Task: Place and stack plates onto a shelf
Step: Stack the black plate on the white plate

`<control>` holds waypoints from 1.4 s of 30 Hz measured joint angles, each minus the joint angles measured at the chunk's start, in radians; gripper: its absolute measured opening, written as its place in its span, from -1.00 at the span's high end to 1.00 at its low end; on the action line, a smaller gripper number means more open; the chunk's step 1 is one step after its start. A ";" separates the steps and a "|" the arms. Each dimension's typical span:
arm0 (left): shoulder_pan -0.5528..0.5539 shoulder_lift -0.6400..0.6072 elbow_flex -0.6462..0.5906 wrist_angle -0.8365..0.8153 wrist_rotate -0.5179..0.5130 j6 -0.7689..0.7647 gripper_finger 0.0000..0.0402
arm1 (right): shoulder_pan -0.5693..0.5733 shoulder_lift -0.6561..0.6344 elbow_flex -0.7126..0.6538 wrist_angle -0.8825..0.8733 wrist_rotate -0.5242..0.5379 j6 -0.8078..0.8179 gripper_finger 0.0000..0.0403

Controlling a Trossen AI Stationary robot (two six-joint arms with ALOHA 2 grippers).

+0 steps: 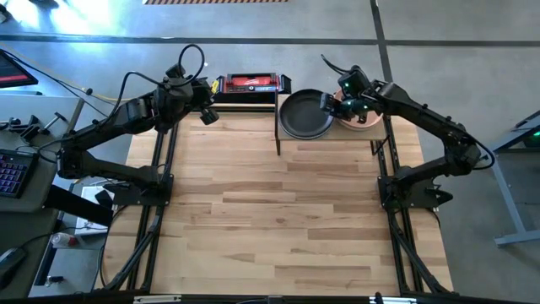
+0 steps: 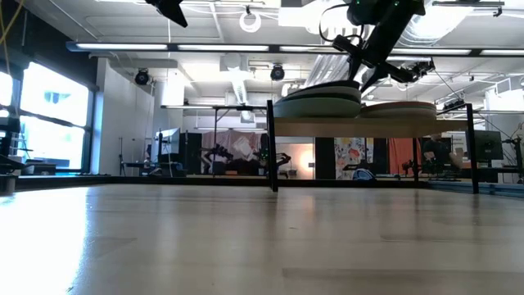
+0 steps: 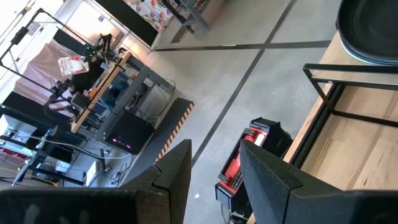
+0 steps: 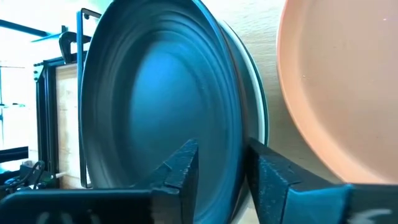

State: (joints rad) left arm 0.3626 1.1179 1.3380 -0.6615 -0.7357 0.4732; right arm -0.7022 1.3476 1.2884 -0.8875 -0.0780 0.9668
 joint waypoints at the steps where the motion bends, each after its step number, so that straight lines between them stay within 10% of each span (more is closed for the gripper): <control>1: 0.000 0.000 0.000 0.000 0.000 0.000 0.37 | -0.004 0.000 0.000 0.000 -0.001 0.000 0.46; 42: 0.000 0.000 0.000 0.001 0.000 -0.035 0.37 | 0.070 -0.026 0.089 -0.126 -0.016 -0.051 0.43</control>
State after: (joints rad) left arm 0.3622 1.1179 1.3380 -0.6605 -0.7353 0.4385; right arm -0.6319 1.3220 1.3769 -1.0138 -0.0936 0.9154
